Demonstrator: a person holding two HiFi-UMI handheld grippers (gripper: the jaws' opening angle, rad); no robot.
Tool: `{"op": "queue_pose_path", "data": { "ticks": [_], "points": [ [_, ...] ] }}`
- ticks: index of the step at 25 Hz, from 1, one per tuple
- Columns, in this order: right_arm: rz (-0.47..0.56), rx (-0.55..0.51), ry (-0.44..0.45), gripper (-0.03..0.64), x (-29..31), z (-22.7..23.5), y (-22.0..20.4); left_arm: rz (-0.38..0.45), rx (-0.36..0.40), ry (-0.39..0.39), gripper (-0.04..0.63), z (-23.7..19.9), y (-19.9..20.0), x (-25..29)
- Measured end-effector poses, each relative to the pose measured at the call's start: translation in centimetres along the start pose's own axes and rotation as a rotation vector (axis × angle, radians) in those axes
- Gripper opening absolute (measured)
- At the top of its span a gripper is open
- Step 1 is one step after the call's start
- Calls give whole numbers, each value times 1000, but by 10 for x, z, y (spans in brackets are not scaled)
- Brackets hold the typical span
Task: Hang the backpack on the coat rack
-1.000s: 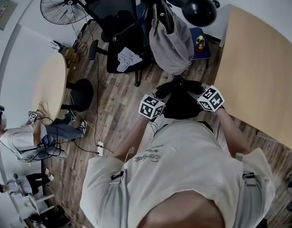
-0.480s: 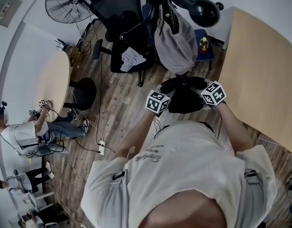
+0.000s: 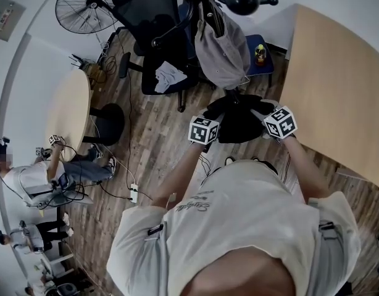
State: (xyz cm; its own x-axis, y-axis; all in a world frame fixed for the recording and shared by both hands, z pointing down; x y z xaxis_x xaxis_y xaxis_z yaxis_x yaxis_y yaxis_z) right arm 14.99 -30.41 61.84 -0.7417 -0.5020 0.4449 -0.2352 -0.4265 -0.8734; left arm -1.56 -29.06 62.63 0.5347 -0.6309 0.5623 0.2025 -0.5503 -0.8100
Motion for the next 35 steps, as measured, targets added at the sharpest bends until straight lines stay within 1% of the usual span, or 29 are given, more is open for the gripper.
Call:
{"op": "queue_pose_path", "data": {
  "ticks": [3,6,9,10,11,12,15,17,20,26,30,33,35],
  "points": [
    [30,-11,-37,136,-19,-8,1,23,-19,40,126,3,-1,-12],
    [91,7,-46,87,-38,-21,5,65,-35,81,126,6,-1,-29],
    [127,32,-52,14,-50,-32,9,100,-74,70,123,12,2,-40],
    [136,34,-51,-5,-53,-35,11,116,-83,70,97,13,4,-43],
    [148,31,-47,-6,-56,-39,13,134,-88,76,58,13,6,-47],
    [161,28,-40,-6,-58,-45,16,153,-90,81,43,14,9,-53],
    [198,0,-9,-6,-66,-60,29,212,-95,78,34,23,22,-70],
    [223,-43,0,-6,-72,-66,43,251,-65,64,28,33,32,-81],
    [266,-96,-9,-6,-77,-73,64,283,12,64,23,44,45,-96],
    [366,-122,-22,-6,-93,-85,102,362,60,58,23,59,80,-119],
    [409,-132,-58,-6,-101,-90,112,380,119,71,23,65,91,-127],
    [421,-130,-76,-6,-100,-92,111,382,149,100,23,63,92,-130],
    [425,-136,-87,-6,-101,-90,109,377,173,106,23,65,92,-128]
  ]
}}
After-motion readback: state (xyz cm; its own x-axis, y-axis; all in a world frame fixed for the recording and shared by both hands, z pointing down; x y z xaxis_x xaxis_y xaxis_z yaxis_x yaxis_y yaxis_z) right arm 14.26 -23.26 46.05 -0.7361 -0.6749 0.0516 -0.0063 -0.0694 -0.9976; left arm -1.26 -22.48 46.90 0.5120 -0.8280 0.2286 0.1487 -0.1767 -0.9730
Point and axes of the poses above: the fingertips, and each gripper's own axes: x forward along the fingers, z to its right, y out of its top, the point moved 3 cm from there along -x, backward along the fingers, and after that the axes turned 5 degrees about z, right-handed, at the moved point
